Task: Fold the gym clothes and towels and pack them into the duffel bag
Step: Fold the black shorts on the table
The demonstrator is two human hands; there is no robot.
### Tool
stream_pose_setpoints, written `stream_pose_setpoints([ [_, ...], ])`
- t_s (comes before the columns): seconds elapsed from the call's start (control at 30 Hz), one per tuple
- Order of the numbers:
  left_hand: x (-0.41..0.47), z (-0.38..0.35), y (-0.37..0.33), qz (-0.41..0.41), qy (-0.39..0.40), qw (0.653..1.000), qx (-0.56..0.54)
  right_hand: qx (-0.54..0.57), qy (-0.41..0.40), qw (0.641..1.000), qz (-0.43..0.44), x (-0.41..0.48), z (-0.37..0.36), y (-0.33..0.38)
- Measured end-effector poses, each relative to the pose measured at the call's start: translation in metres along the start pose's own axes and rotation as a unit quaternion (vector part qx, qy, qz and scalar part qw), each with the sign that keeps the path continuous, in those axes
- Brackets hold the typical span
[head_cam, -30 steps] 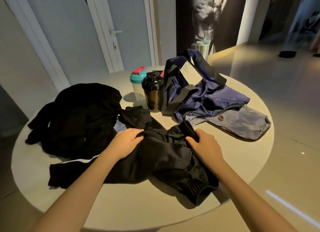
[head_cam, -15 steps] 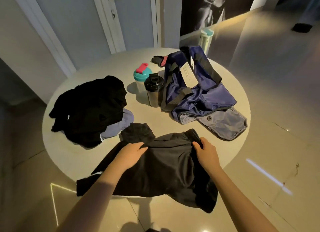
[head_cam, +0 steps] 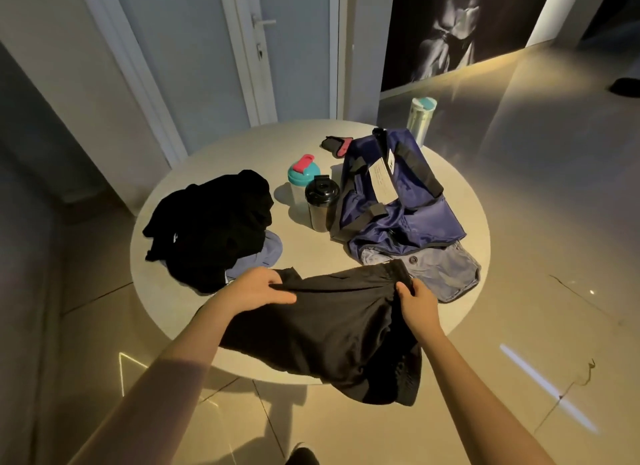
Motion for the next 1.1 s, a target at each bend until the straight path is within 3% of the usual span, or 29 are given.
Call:
stream_pose_setpoints([
  [0.13, 0.005, 0.011, 0.017, 0.017, 0.098, 0.994, 0.051, -0.001, -0.008, 1.0, -0.008, 0.02, 0.005, -0.001],
  [0.2, 0.017, 0.021, 0.024, 0.011, 0.102, 0.99, 0.099, -0.004, -0.011, 1.0, -0.008, 0.03, 0.003, 0.002],
  [0.4, 0.065, 0.074, 0.024, -0.003, 0.003, 0.993, 0.116, -0.02, -0.039, 0.998, -0.035, 0.061, -0.004, 0.011],
  [0.6, 0.13, 0.115, 0.014, -0.031, 0.011, 0.993, 0.114, -0.044, -0.072, 0.995, -0.055, 0.099, -0.011, 0.015],
  [0.73, 0.175, 0.128, 0.005, -0.048, -0.086, 0.988, 0.119, -0.011, -0.094, 0.994, -0.055, 0.117, -0.014, 0.028],
  [0.87, 0.197, 0.113, 0.003, -0.083, -0.18, 0.969, 0.145, -0.022, -0.046, 0.996, -0.071, 0.13, -0.026, 0.027],
  [0.97, 0.188, 0.082, 0.002, -0.118, -0.186, 0.961, 0.169, -0.053, -0.028, 0.997, -0.055, 0.121, -0.035, 0.02],
  [1.1, 0.138, 0.033, 0.007, -0.183, -0.158, 0.956, 0.164, -0.208, -0.023, 0.978, 0.021, 0.095, -0.054, 0.006],
])
Point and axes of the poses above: each hand's wrist, its own x-axis towards the middle knuckle, its own z-axis out of the back of the hand, y = z × x, the point moved 7 cm from there along x, towards the middle knuckle, and after that the axes turned 6 degrees about -x, right-handed, at the moved point
